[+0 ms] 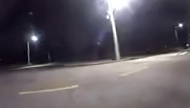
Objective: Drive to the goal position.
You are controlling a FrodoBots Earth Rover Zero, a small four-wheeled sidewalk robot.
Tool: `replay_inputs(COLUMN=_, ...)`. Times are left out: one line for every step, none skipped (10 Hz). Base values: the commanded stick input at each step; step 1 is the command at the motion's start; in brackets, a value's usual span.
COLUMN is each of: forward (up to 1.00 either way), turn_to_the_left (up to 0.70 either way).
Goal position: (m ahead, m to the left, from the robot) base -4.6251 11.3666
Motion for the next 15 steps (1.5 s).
replay_inputs(forward=0.85, turn_to_the_left=0.0)
replay_inputs(forward=0.85, turn_to_the_left=0.0)
replay_inputs(forward=0.85, turn_to_the_left=0.15)
replay_inputs(forward=0.85, turn_to_the_left=0.27)
replay_inputs(forward=0.85, turn_to_the_left=0.27)
replay_inputs(forward=0.85, turn_to_the_left=0.27)
replay_inputs(forward=0.85, turn_to_the_left=0.27)
replay_inputs(forward=0.85, turn_to_the_left=0.27)
replay_inputs(forward=0.85, turn_to_the_left=0.27)
replay_inputs(forward=0.85, turn_to_the_left=0.27)
replay_inputs(forward=0.85, turn_to_the_left=0.27)
replay_inputs(forward=0.85, turn_to_the_left=0.27)
replay_inputs(forward=0.85, turn_to_the_left=0.27)
replay_inputs(forward=0.85, turn_to_the_left=0.27)
replay_inputs(forward=0.85, turn_to_the_left=0.27)
